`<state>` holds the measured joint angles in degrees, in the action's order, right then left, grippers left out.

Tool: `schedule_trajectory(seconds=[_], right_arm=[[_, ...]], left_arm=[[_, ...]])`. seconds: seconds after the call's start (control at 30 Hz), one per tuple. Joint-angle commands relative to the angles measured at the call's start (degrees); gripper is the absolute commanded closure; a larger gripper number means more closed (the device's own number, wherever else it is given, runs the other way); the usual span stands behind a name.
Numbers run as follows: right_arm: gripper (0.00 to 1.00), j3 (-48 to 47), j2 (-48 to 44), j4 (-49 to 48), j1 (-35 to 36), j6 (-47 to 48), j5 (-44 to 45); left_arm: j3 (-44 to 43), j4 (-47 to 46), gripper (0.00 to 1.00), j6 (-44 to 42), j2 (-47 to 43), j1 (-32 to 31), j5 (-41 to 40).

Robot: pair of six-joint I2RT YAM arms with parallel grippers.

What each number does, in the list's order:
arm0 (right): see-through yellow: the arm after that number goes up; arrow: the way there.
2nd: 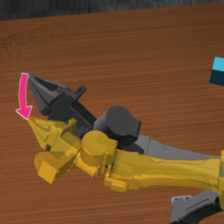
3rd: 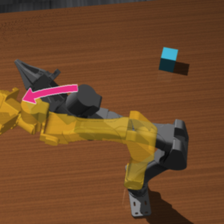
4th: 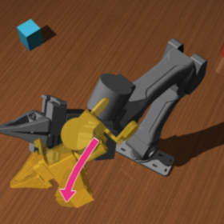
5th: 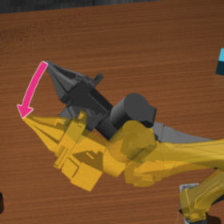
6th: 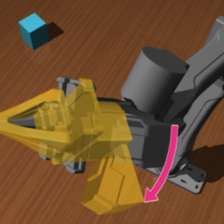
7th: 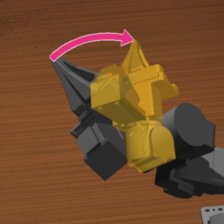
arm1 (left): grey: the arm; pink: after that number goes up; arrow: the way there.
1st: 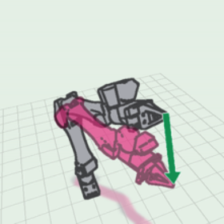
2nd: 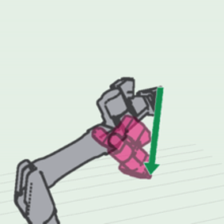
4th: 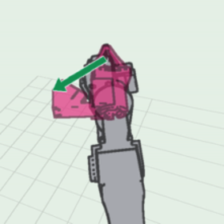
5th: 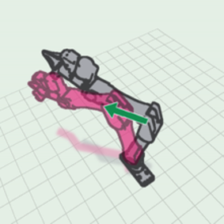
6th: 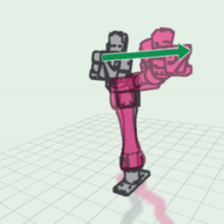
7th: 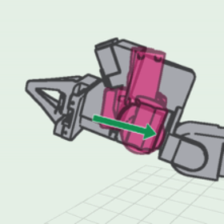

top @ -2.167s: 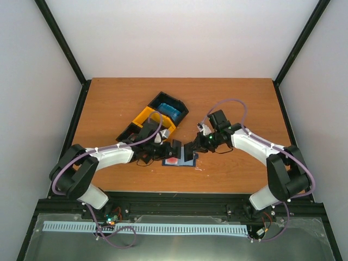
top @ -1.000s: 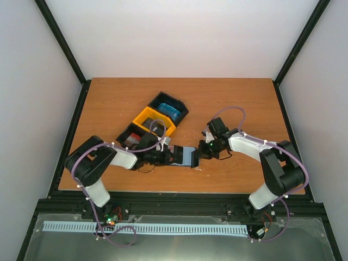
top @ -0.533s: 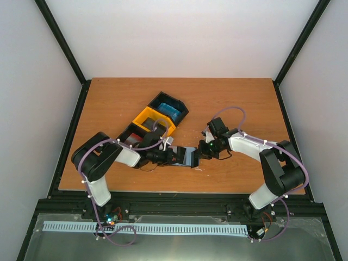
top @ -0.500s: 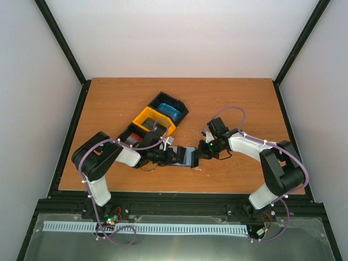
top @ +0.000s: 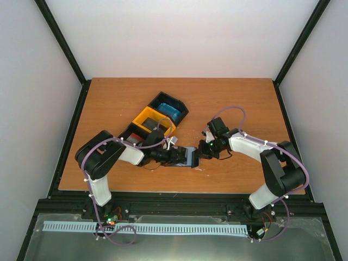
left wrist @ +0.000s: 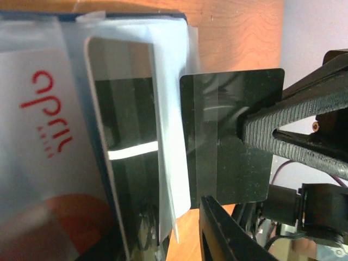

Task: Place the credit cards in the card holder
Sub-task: Insert the credit card into the card holder.

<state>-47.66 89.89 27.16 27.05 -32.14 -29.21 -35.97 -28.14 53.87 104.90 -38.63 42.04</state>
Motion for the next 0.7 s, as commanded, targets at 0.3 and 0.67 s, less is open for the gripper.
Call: schedule_trajectory(seconds=[0.3, 0.67], right_arm=[[0.97, -0.15, -1.21, 0.02, 0.19, 0.24, 1.58], [0.97, -0.08, -1.12, -0.38, 0.13, -0.03, 0.62]], left_arm=[[-5.64, 24.62, 0.52, -6.61, -6.60, -2.40, -11.47], [-6.32, 27.16, 0.47, -7.15, -8.69, -2.76, -13.99]])
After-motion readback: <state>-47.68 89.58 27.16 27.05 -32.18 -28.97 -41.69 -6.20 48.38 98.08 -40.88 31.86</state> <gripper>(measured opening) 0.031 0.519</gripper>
